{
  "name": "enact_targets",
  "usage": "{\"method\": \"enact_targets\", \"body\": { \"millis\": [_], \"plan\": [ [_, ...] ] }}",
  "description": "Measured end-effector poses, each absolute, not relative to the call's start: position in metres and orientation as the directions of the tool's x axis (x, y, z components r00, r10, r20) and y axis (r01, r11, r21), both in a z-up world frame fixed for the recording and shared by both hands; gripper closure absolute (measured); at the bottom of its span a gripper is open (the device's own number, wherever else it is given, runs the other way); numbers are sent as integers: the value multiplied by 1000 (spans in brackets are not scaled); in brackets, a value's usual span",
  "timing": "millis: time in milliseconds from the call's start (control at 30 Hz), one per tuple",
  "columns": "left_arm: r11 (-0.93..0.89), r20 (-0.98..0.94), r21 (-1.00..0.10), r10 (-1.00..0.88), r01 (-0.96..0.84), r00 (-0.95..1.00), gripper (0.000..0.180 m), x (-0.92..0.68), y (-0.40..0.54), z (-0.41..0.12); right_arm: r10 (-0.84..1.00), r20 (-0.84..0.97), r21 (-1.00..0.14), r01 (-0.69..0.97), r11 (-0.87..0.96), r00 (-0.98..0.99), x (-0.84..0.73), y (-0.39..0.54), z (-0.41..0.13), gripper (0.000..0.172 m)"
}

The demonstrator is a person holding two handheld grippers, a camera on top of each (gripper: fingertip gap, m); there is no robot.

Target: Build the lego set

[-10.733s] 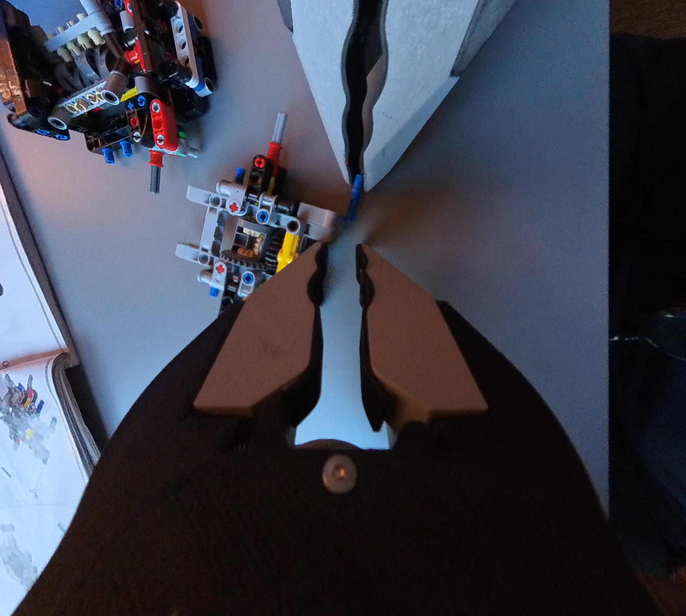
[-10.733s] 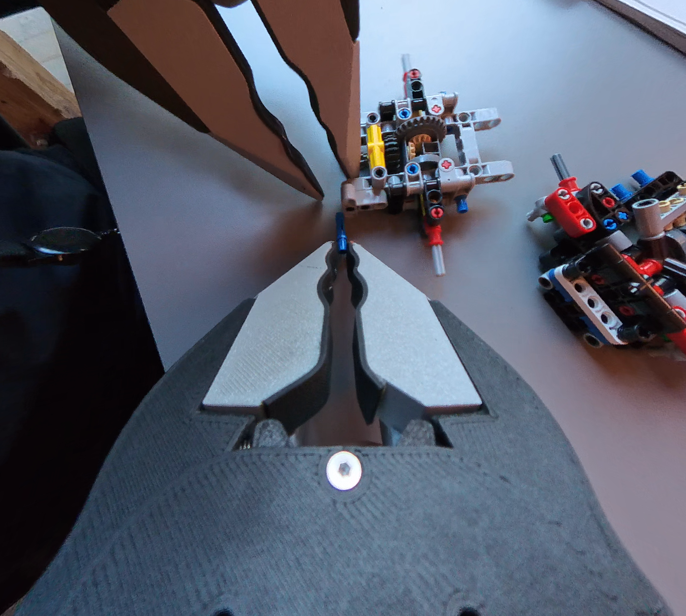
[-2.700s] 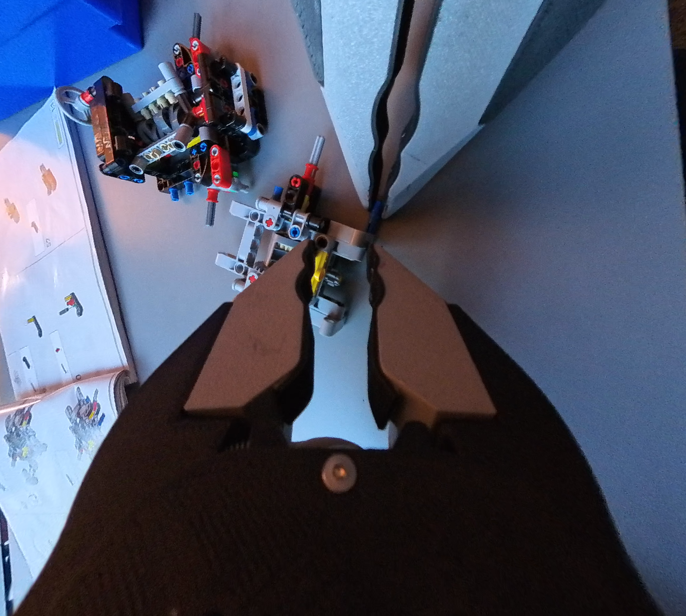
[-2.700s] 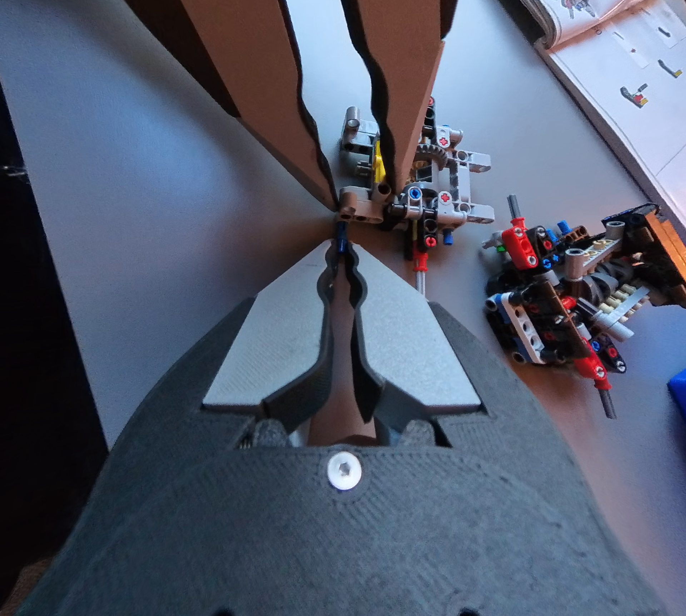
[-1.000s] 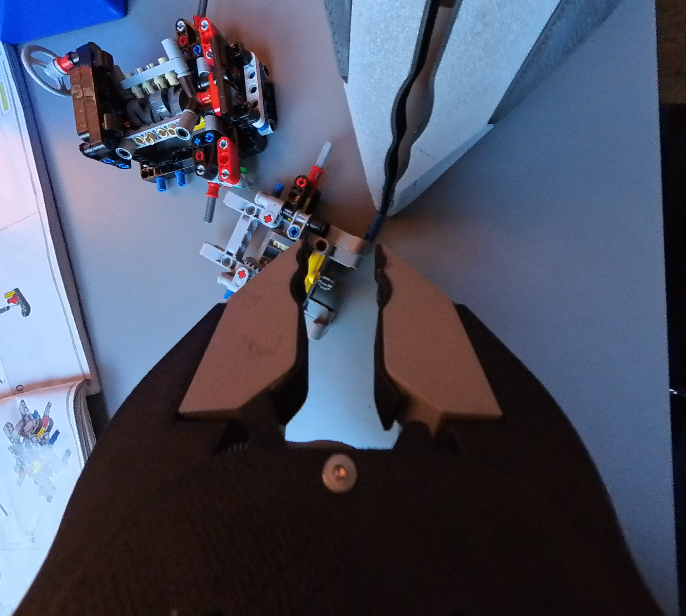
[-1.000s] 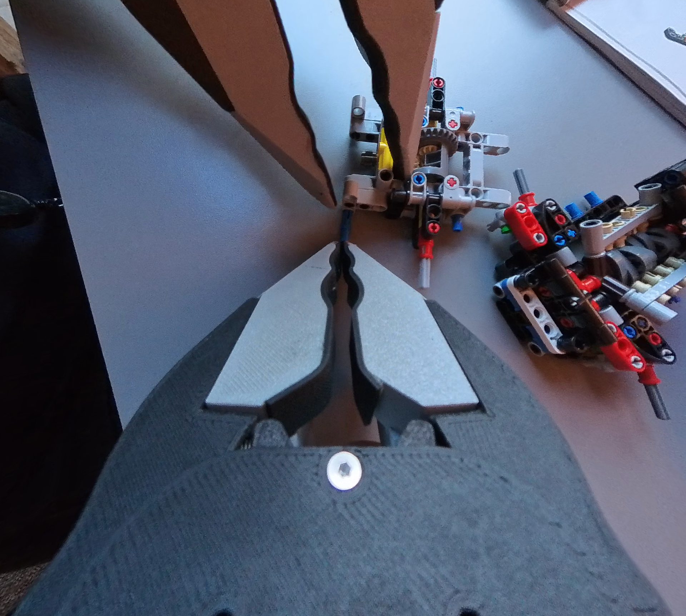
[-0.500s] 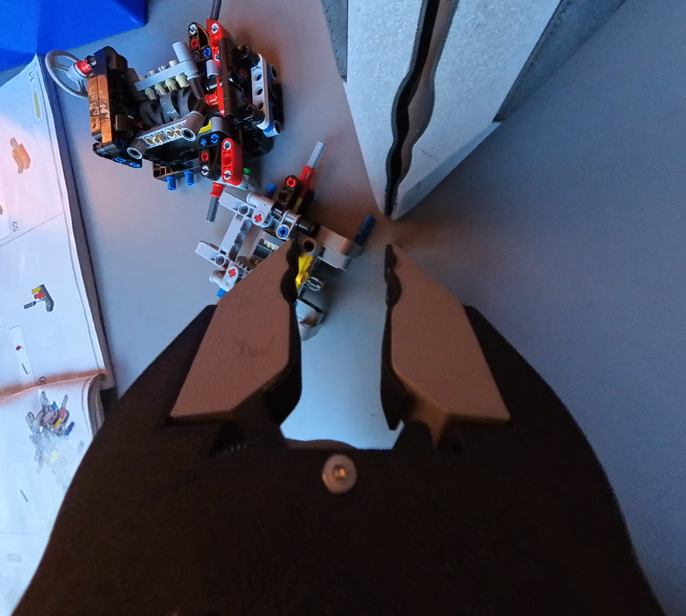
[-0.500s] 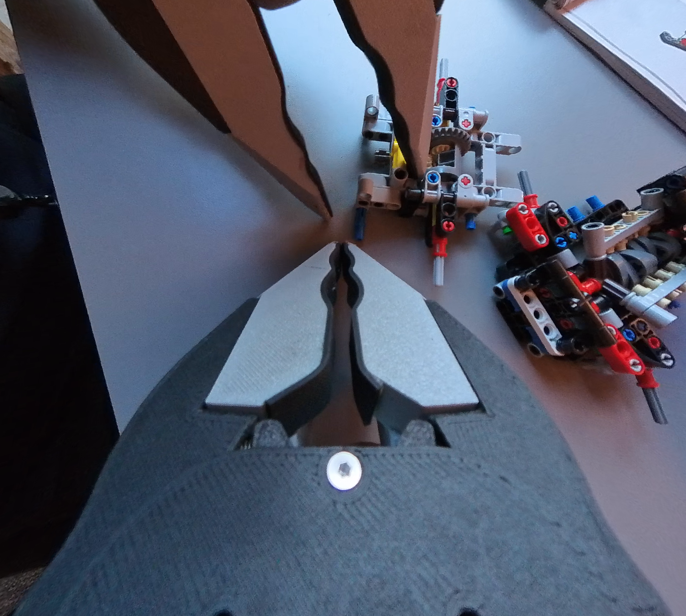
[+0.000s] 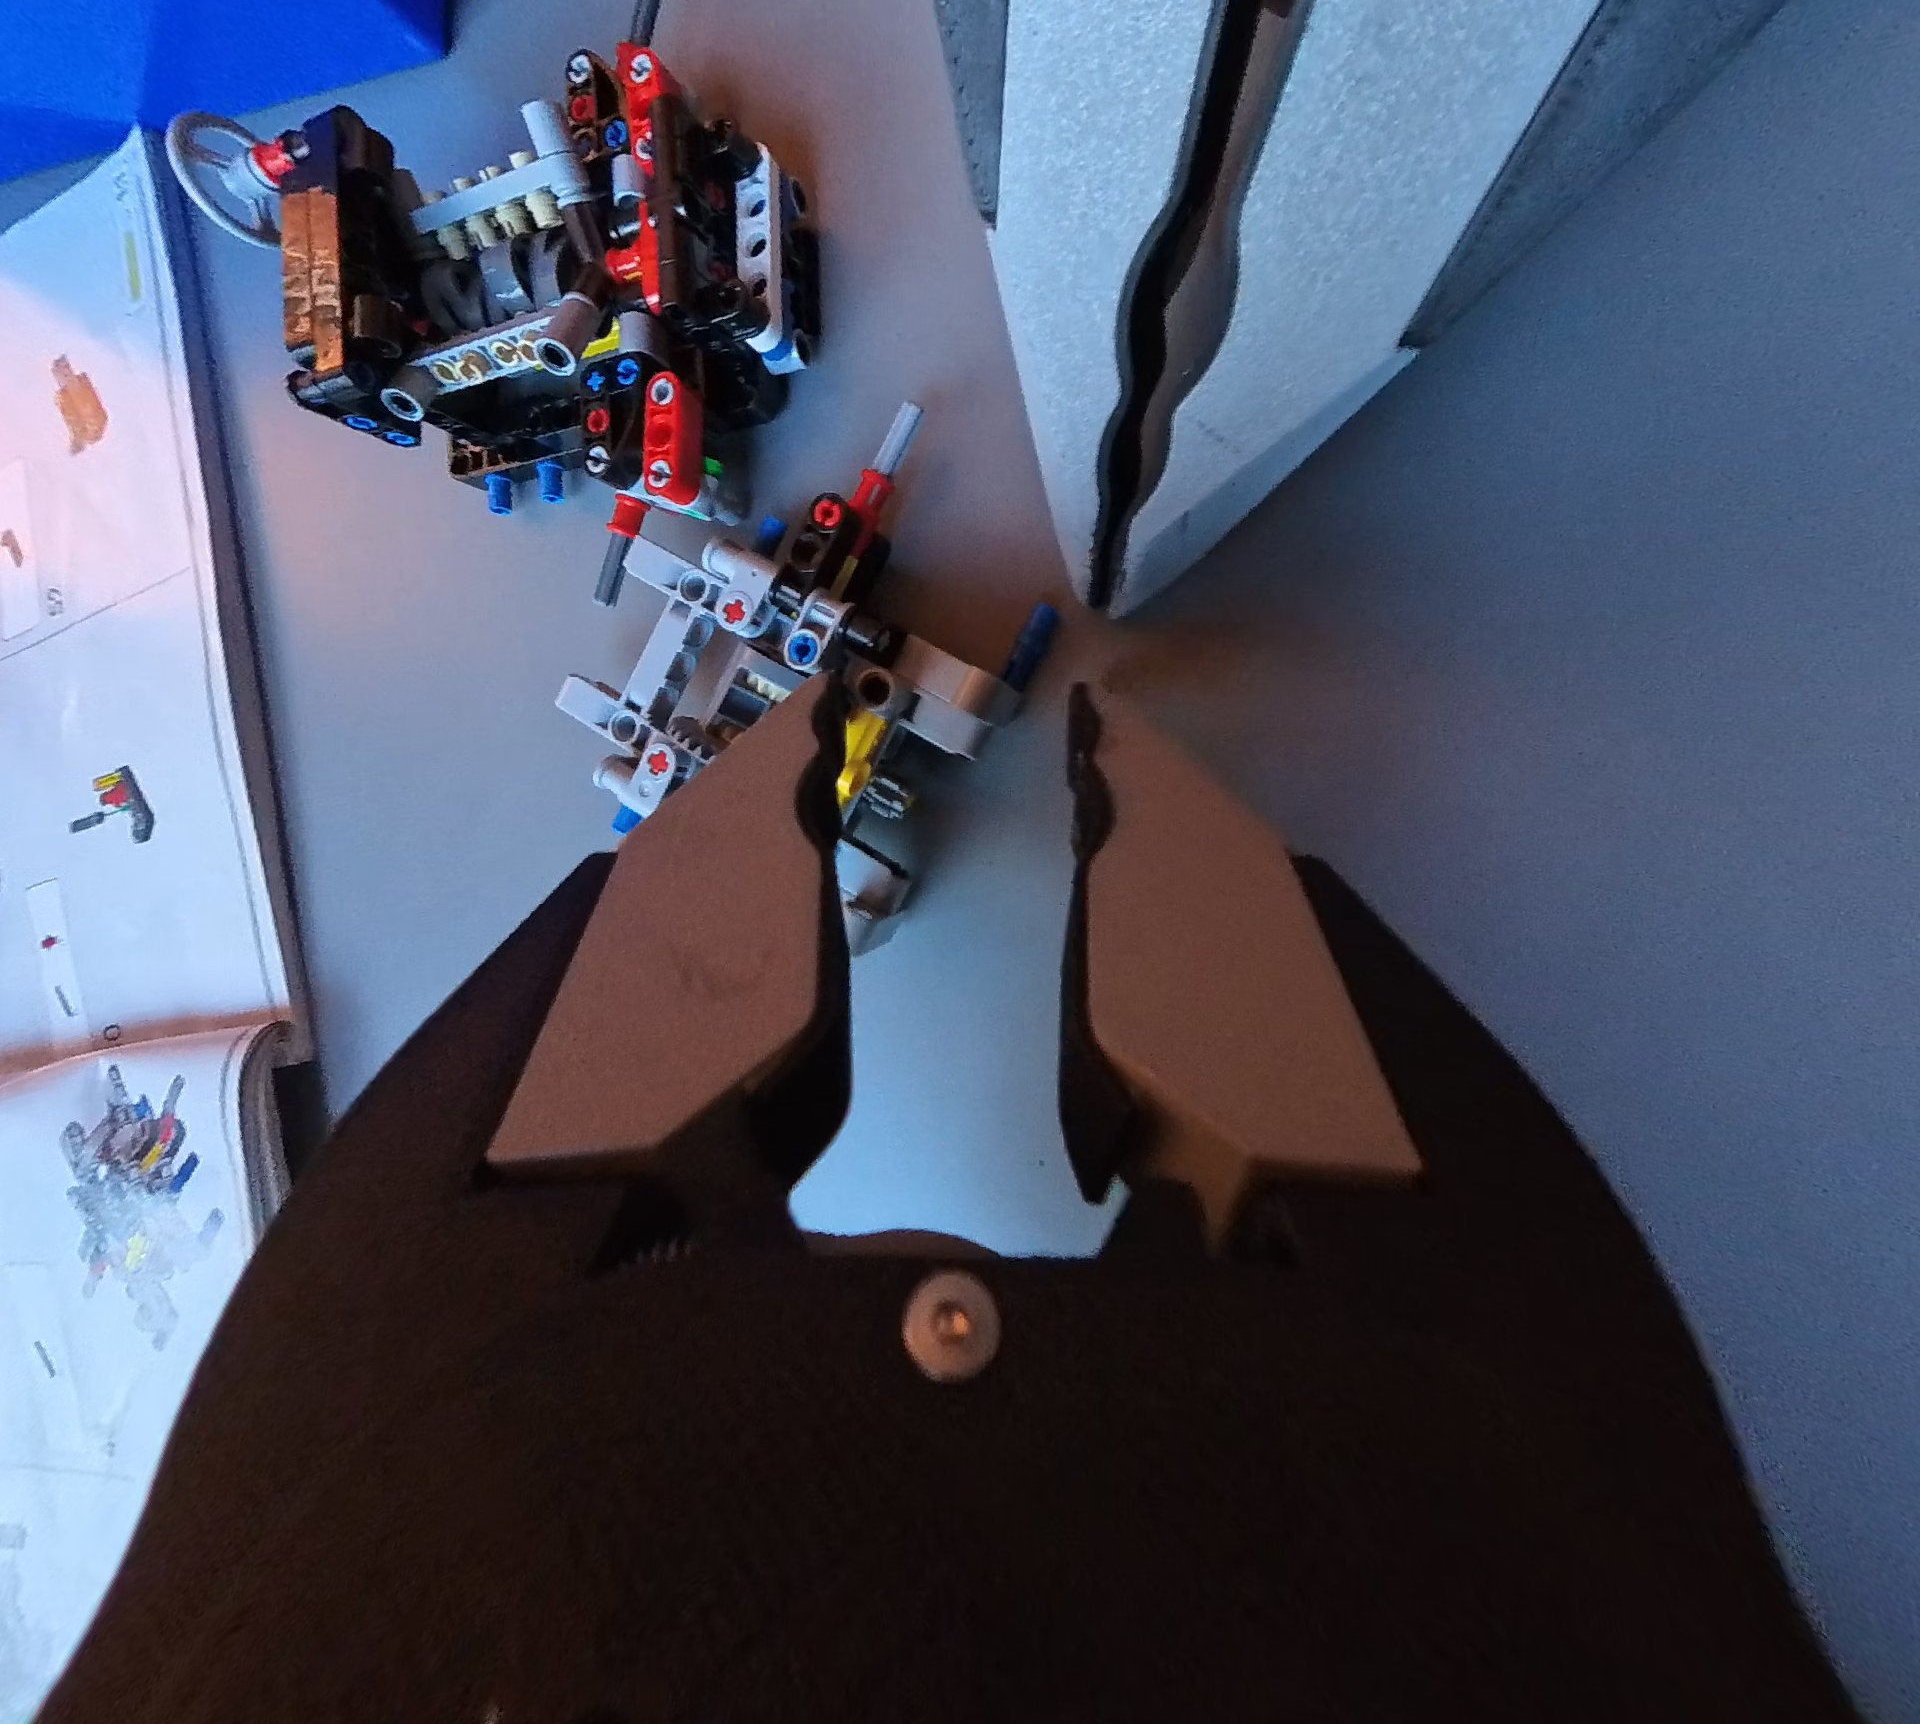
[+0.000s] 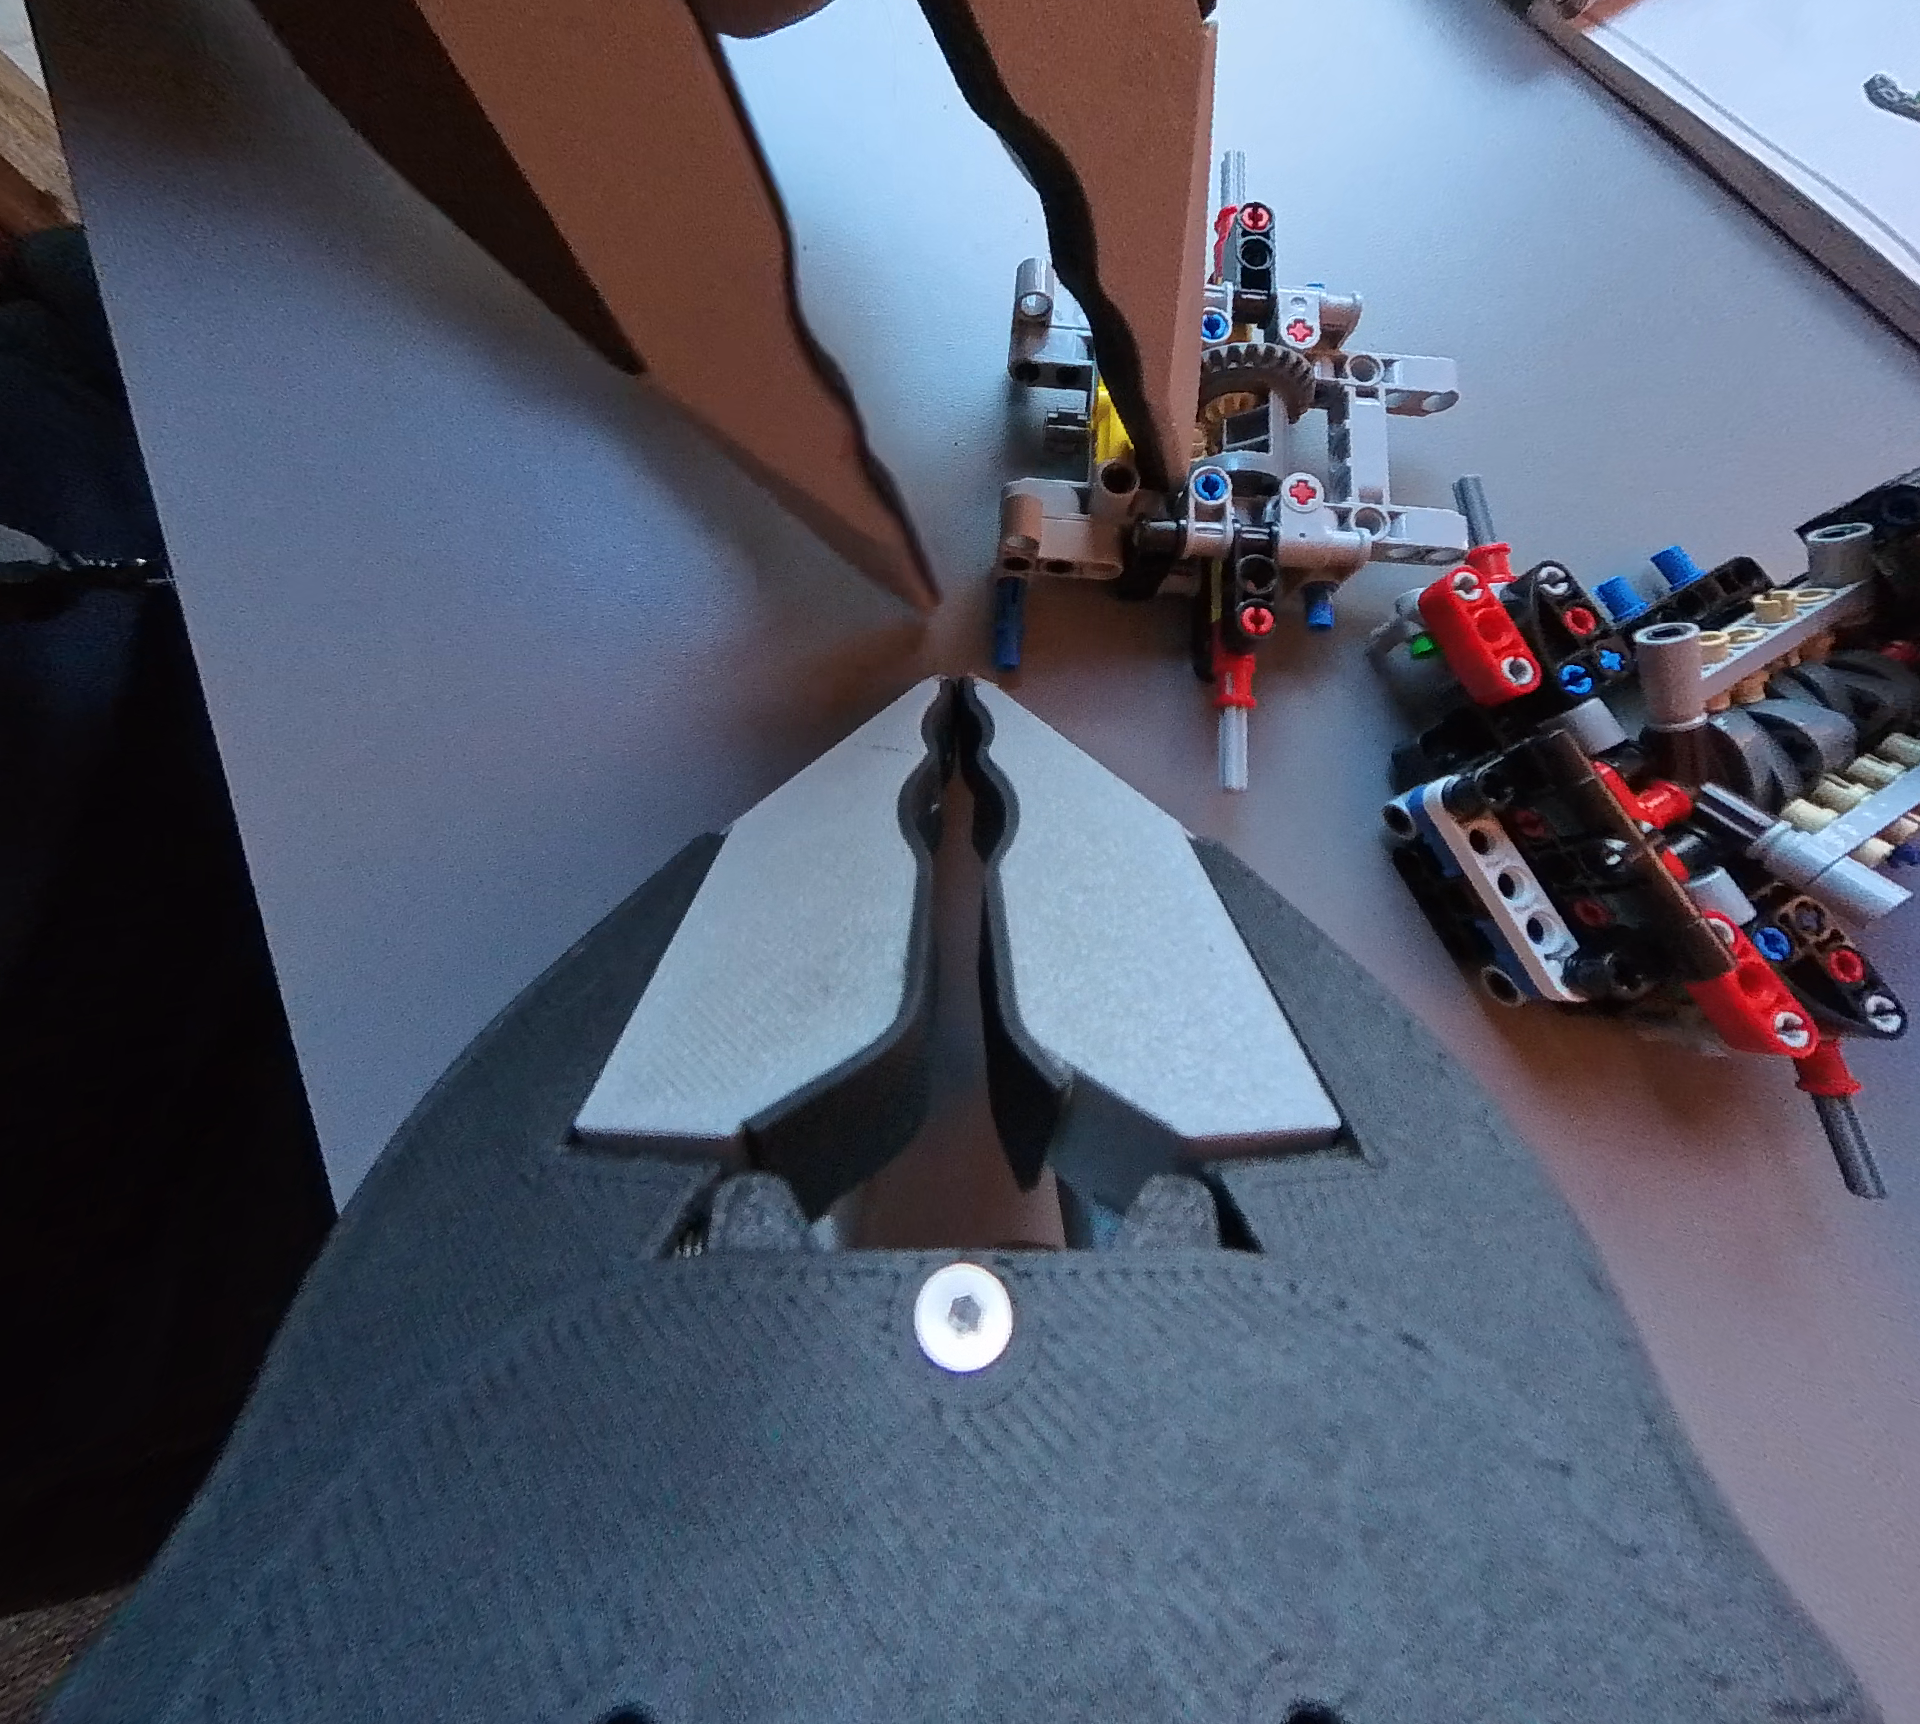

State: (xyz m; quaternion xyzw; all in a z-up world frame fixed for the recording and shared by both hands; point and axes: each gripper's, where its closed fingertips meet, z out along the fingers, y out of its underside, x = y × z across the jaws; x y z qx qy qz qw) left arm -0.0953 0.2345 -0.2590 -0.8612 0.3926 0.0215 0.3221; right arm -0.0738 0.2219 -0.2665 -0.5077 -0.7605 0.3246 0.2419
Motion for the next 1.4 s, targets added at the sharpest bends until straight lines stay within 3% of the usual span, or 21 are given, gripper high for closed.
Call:
{"method": "enact_targets", "body": {
  "millis": [267,833,933,1067,1200,1300,1400],
  "plan": [
    [-503,-240,-557,-664,-661,708,135,-93,233,-258,926,35,-740,613,277,-375,-75,221,-267,172],
    [-500,-270,-447,-715,-742,644,141,-104,224,-255,905,51,-738,594,319,-423,-74,216,-265,171],
    [-505,-273,-467,-699,-726,661,130,-109,222,-244,879,100,-762,532,369,-467,-73,209,-258,165],
    [-518,-264,-508,-667,-688,697,134,-117,211,-233,854,182,-785,451,425,-487,-69,200,-248,154],
    [-582,-261,-482,-617,-654,742,137,-147,198,-244,795,300,-738,400,544,-527,-69,206,-245,148],
    [-625,-155,-541,-584,-563,797,140,-158,197,-250,748,336,-687,393,610,-573,-67,210,-244,148],
    [-652,-29,-585,-578,-483,815,142,-157,200,-256,701,362,-621,401,673,-615,-73,217,-241,134]
  ]
}}
